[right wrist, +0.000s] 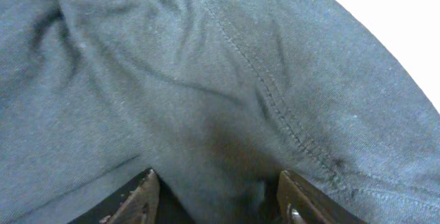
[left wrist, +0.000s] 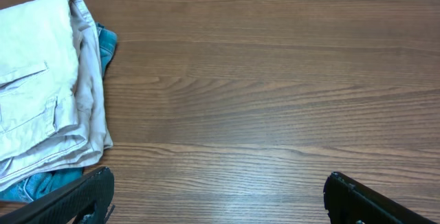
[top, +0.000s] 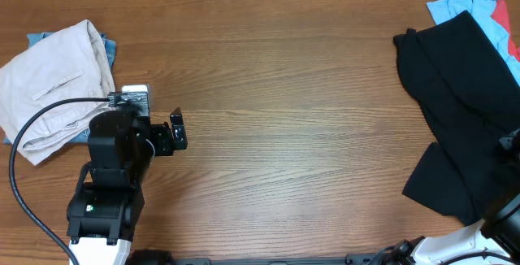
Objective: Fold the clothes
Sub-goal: 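Reach the right gripper to the black shirt and grasp it, then drag the black shirt with the right gripper to table center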
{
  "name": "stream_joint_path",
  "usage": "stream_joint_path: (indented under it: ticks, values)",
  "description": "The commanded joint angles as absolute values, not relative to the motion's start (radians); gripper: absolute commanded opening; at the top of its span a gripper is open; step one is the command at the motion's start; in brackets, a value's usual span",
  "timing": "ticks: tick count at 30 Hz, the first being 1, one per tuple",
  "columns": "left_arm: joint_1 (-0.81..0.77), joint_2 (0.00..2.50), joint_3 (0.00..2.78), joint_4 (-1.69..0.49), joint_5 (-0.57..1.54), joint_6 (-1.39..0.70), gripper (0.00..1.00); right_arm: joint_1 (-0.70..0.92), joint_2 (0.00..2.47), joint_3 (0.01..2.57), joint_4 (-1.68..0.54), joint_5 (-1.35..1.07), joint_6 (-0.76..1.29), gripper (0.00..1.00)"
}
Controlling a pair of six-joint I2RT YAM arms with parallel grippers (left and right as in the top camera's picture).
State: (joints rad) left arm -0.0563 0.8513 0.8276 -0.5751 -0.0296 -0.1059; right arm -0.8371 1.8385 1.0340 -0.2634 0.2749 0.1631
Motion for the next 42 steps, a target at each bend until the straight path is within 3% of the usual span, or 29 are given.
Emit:
stream_joint_path:
  ticks: [1,7,14,23,28,33,42]
  values:
    - [-0.049,0.851,0.855,-0.567,-0.025,-0.113,1.0,-0.843,1.848,1.048,-0.25,0.321,0.169,0.57]
    - [-0.049,0.851,0.855,-0.567,-0.025,-0.113,1.0,-0.847,1.848,1.048,-0.236,0.322,0.169,0.43]
    - [-0.049,0.851,0.855,-0.564,-0.025,-0.113,1.0,-0.847,1.848,1.048,-0.231,0.321,0.169,0.04]
    - [-0.049,0.851,0.855,-0.552,-0.026,-0.113,1.0,-0.804,1.731,1.156,-0.294,0.141,0.158,0.04]
    - [-0.049,0.851,0.855,-0.541,-0.026,-0.112,1.0,-0.647,1.579,1.332,-0.469,0.027,0.095,0.04]
    - [-0.049,0.851,0.855,-0.542,-0.026,-0.112,1.0,-0.413,1.486,1.396,-0.623,-0.09,0.059,0.04]
    - [-0.049,0.851,0.855,-0.542,-0.025,-0.113,1.0,0.176,1.533,1.394,-0.867,-0.1,0.056,0.04]
